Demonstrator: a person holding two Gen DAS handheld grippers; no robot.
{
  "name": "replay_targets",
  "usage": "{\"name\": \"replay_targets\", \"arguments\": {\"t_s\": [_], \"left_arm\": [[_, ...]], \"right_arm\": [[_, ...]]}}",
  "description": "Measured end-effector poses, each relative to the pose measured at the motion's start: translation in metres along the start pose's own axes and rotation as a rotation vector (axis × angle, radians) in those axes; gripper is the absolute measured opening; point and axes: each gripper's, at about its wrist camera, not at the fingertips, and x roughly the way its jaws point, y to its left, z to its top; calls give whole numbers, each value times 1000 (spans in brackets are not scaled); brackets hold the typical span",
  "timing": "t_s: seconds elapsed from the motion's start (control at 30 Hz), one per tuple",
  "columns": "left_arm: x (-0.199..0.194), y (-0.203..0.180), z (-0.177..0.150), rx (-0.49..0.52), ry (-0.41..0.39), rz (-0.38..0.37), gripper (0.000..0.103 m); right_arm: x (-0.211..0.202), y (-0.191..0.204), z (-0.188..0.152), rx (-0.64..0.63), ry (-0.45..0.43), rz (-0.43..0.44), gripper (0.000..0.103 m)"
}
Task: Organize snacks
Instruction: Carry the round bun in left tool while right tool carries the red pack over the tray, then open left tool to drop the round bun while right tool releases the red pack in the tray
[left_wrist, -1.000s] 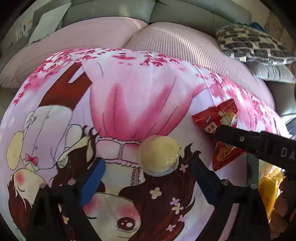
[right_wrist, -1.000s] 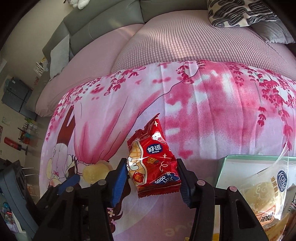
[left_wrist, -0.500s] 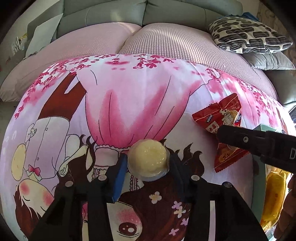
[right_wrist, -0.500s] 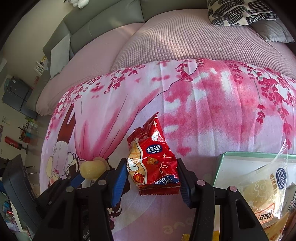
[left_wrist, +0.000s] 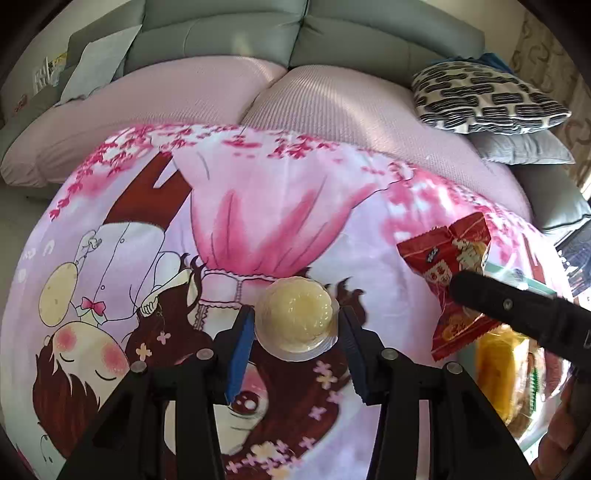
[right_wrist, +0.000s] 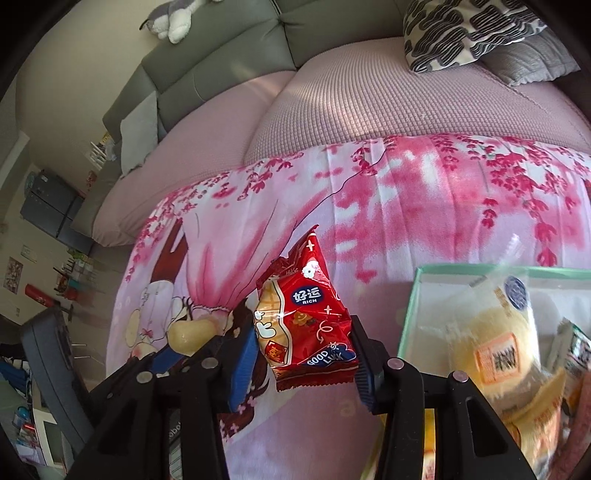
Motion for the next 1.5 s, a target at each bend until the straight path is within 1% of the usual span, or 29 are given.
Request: {"name": "replay_targets", "arguments": {"t_s": [0.1,0.17,0.23,0.4,0.5,0.63,0.8,0.9,1.03,1.1,1.17,1.23,1.27,1.3,1.4,1.47,1.5], "left_arm": [[-18,-16,-2,33,-37,-32,48],[-31,-29,-6,63,-56,-58,48],[-43,-46,-10,102,-67,-89,48],[-68,-100,-27,248,-98,-173,48],[-77,-132,-44,342,-93,-214,48],[-76,-158,-67,423,-53,-210,48],[-67,-170,-91,460,-1,-194,48],[-61,-173,-101,470,26,-182,48],[-55,-172,-107,470,51,-176,48],[-51,-171,-109,467,64,-158,48],[-48,-170,-111,460,77,-159,48],[-47,-168,-112,452,87,-156,51],[-46,-167,-113,451,92,-153,53],[-46,-166,-114,447,96,-151,57],[-50,-162,-116,433,94,-160,58],[-53,-158,-116,421,86,-151,58],[-54,-156,-116,413,82,-142,61]], "right_arm": [[-32,-7,-13,15,-54,10,49],[-54,-15,-22,33,-93,-2,49],[-75,-24,-32,48,-130,-32,49],[-116,-55,-62,103,-189,-116,49],[-135,-79,-80,146,-209,-155,49],[-147,-100,-102,183,-209,-195,49],[-142,-116,-123,210,-176,-199,49],[-134,-120,-130,201,-145,-218,49],[-126,-122,-134,195,-120,-208,50],[-124,-122,-135,186,-113,-220,51],[-122,-121,-136,170,-106,-239,52],[-119,-120,-137,157,-95,-261,53],[-118,-120,-138,153,-87,-270,55],[-117,-120,-139,147,-83,-279,60],[-118,-120,-141,131,-89,-294,68],[-120,-119,-143,120,-96,-306,74],[-121,-118,-143,112,-100,-315,77]]}}
